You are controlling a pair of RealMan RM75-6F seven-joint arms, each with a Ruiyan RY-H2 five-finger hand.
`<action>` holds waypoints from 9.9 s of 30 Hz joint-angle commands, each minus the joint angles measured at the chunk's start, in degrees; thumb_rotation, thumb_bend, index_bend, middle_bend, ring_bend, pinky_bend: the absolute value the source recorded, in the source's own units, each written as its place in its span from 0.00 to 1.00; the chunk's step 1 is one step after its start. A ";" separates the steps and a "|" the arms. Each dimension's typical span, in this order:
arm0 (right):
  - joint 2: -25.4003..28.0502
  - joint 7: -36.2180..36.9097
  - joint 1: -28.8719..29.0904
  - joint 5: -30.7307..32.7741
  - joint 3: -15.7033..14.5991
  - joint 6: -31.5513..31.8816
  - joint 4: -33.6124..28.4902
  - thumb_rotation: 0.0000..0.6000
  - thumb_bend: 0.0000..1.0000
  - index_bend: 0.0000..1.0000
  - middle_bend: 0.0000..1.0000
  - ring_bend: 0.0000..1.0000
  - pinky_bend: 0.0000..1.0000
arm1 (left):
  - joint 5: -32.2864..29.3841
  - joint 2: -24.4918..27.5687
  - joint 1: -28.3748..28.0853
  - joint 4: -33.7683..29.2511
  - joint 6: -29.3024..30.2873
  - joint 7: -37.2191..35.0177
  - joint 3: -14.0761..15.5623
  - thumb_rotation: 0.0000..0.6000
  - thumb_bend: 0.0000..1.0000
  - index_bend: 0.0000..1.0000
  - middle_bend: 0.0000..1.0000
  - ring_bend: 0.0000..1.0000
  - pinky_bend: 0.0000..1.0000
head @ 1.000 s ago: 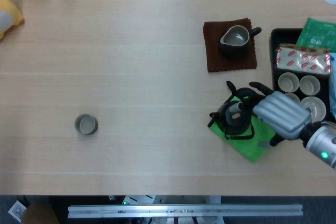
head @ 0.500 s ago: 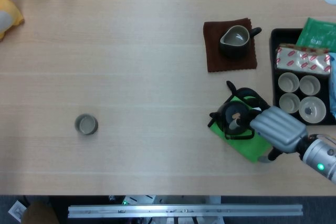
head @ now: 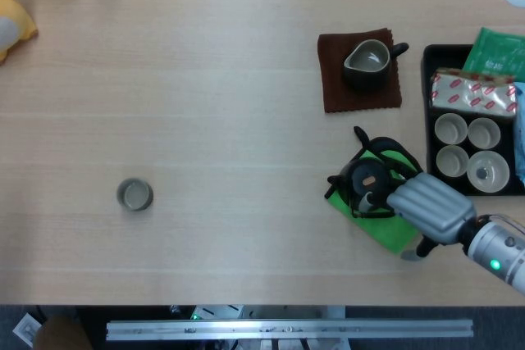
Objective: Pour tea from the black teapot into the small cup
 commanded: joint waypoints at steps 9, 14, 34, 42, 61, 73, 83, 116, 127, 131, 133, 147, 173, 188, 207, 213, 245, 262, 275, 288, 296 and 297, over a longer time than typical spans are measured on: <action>-0.86 -2.23 0.81 3.35 0.07 -0.71 0.02 1.00 0.00 0.30 0.35 0.28 0.00 | 0.09 0.09 -0.05 0.55 -0.23 -0.77 0.08 1.00 0.28 0.23 0.27 0.28 0.21; -0.86 -3.25 1.17 4.29 -0.50 -1.19 -0.23 1.00 0.00 0.30 0.36 0.28 0.00 | 0.16 -0.04 -0.08 0.87 -0.49 -1.09 0.19 1.00 0.28 0.23 0.27 0.28 0.21; -2.82 -7.66 3.29 7.93 -1.73 -2.25 -0.12 1.00 0.00 0.34 0.38 0.30 0.00 | 0.31 0.13 0.28 1.64 -0.27 -2.20 0.45 1.00 0.28 0.23 0.27 0.28 0.21; -3.36 -8.76 4.13 8.88 -2.02 -2.25 -0.26 1.00 0.00 0.42 0.45 0.37 0.00 | 0.46 0.28 0.52 1.70 -0.02 -2.52 0.57 1.00 0.28 0.23 0.27 0.28 0.21; -2.49 -6.05 3.66 7.53 -1.92 -0.36 -0.08 1.00 0.00 0.62 0.63 0.57 0.00 | 0.22 0.47 0.48 1.40 -0.45 -2.39 0.64 1.00 0.28 0.23 0.27 0.28 0.21; -1.55 -4.62 3.42 4.95 -1.44 0.41 -1.25 1.00 0.00 0.62 0.63 0.57 0.00 | -0.25 0.51 0.07 1.03 -1.13 -1.98 0.48 1.00 0.28 0.23 0.27 0.28 0.21; -1.32 -4.27 3.77 4.77 -1.34 -0.22 -1.31 1.00 0.00 0.62 0.63 0.57 0.00 | -0.91 0.29 -0.39 0.86 -1.89 -1.32 0.31 1.00 0.28 0.23 0.27 0.28 0.21; -1.85 -4.14 4.31 6.42 -1.14 -1.86 1.05 1.00 0.00 0.68 0.68 0.66 0.00 | -2.32 0.33 -1.10 0.23 -3.34 0.00 0.40 1.00 0.28 0.23 0.27 0.28 0.21; -1.40 -5.18 4.88 6.92 -2.33 -2.99 0.60 1.00 0.00 0.71 0.69 0.66 0.00 | -2.45 0.42 -1.13 0.36 -3.57 -0.25 0.51 1.00 0.28 0.23 0.27 0.28 0.21; -1.62 -3.99 4.65 6.90 -1.63 -2.28 0.48 1.00 0.00 0.78 0.75 0.72 0.00 | -2.45 0.47 -1.17 0.29 -3.66 -0.25 0.54 1.00 0.28 0.23 0.27 0.28 0.21; -1.61 -3.28 4.72 7.08 -1.35 -2.40 0.54 1.00 0.00 0.82 0.79 0.76 0.00 | -2.52 0.54 -1.14 0.26 -3.60 -0.33 0.53 1.00 0.28 0.23 0.27 0.28 0.21; -2.73 3.10 4.45 9.13 2.49 -1.00 2.82 1.00 0.00 0.89 0.87 0.83 0.00 | -2.50 0.83 -1.10 0.18 -3.49 -0.61 0.54 1.00 0.28 0.23 0.27 0.28 0.21; -1.16 8.49 1.80 6.55 9.61 7.88 4.51 0.99 0.00 0.94 0.90 0.85 0.00 | -1.74 0.93 -1.45 -0.75 -3.71 -0.13 0.62 1.00 0.28 0.23 0.28 0.29 0.21; 0.38 12.35 0.50 4.20 10.54 8.94 5.64 0.52 0.00 0.97 0.90 0.85 0.00 | -1.79 0.59 -1.93 -1.56 -4.06 0.85 0.47 1.00 0.28 0.23 0.28 0.29 0.21; -0.43 6.98 -1.50 1.42 10.74 14.06 5.26 0.70 0.29 1.00 0.91 0.86 0.00 | -0.55 0.59 -2.28 -1.38 -3.74 0.71 0.38 1.00 0.28 0.23 0.28 0.29 0.21; -0.19 6.23 -1.95 0.63 10.81 14.85 5.26 0.76 0.31 1.00 0.91 0.86 0.00 | 0.82 0.11 -3.54 -0.72 -4.50 0.62 -0.18 1.00 0.28 0.23 0.28 0.29 0.21; 1.22 5.63 -4.05 0.42 12.18 17.36 5.03 0.82 0.32 1.00 0.91 0.86 0.00 | -1.62 -17.22 -18.47 8.62 -23.11 10.43 -2.97 1.00 0.27 0.19 0.23 0.27 0.21; 1.65 7.65 -4.54 -0.53 12.11 16.76 5.76 0.84 0.32 1.00 0.91 0.86 0.00 | -9.53 -27.91 -19.31 14.88 -21.81 17.20 -3.34 1.00 0.26 0.22 0.19 0.20 0.21; 2.00 8.59 -4.80 -1.09 12.08 16.43 6.03 0.86 0.32 1.00 0.91 0.86 0.00 | -10.75 -31.62 -19.65 18.03 -21.07 17.59 -2.46 1.00 0.27 0.26 0.19 0.20 0.21; 2.28 9.07 -5.07 -1.38 12.09 16.33 6.07 0.86 0.32 1.00 0.91 0.86 0.00 | -11.42 -33.76 -19.57 20.09 -20.64 15.23 -2.21 1.00 0.27 0.28 0.20 0.20 0.21; 2.44 9.28 -5.27 -1.36 12.13 16.36 6.06 0.86 0.32 1.00 0.91 0.86 0.00 | -11.69 -35.11 -19.68 21.00 -20.37 14.08 -2.45 1.00 0.27 0.30 0.20 0.20 0.21; 2.46 9.34 -5.29 -1.34 12.13 16.34 6.03 0.86 0.32 1.00 0.91 0.86 0.00 | -11.72 -35.27 -19.67 21.08 -20.31 13.78 -2.53 1.00 0.27 0.31 0.20 0.20 0.21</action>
